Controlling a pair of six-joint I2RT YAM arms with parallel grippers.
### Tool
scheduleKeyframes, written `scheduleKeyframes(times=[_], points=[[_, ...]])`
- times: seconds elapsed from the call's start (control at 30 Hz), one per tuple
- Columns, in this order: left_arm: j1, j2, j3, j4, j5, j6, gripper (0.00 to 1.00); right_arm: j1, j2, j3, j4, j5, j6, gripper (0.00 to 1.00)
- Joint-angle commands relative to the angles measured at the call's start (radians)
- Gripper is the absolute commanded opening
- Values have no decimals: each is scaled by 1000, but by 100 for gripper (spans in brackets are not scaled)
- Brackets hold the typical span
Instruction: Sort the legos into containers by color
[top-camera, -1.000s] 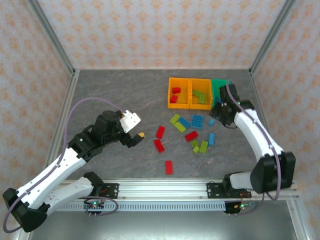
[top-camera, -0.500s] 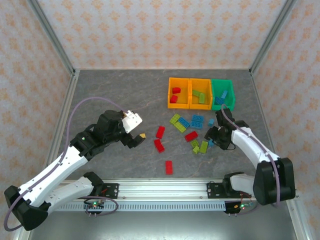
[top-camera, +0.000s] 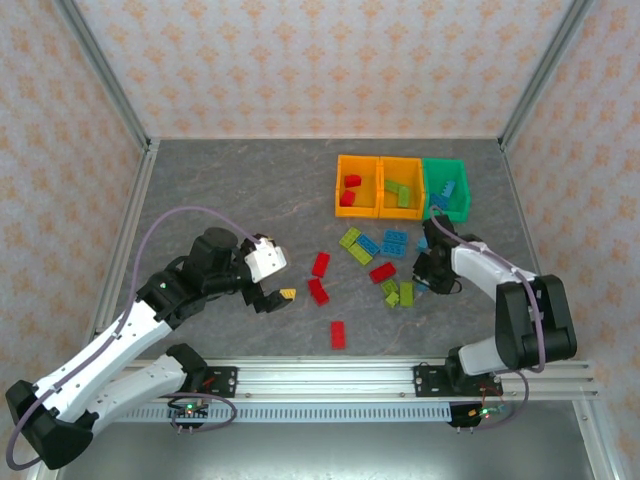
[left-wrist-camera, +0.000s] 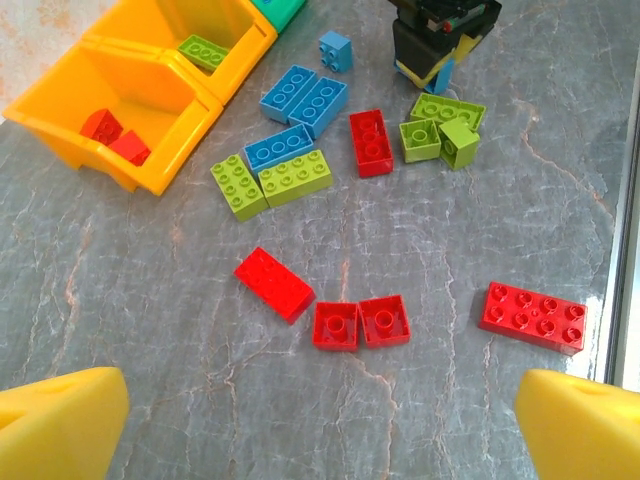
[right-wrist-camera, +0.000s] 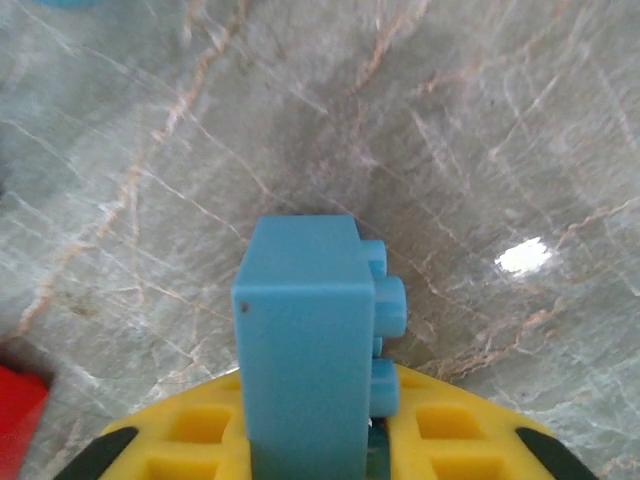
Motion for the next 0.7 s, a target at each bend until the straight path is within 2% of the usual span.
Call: scheduleKeyframes(times=[0.0, 0.13, 0.23, 0.4, 0.57, 0.67], points=[[8, 13, 10, 2, 16, 23, 100, 5, -132, 21, -36, 98, 19, 16], [8, 18, 12, 4, -16, 19, 100, 5, -283, 99, -45, 224, 15, 16], [8, 15, 12, 8, -36, 19, 100, -2, -253, 221, -1, 298, -41, 16], [8, 8, 10, 2, -105, 16, 100, -59, 66, 508, 30, 387, -198, 15], [8, -2, -2, 10, -230, 8, 100, -113, 386, 797, -16, 384, -275, 14], [8, -8, -8, 17, -262, 8, 100, -127, 536, 946, -69, 349, -301, 18]])
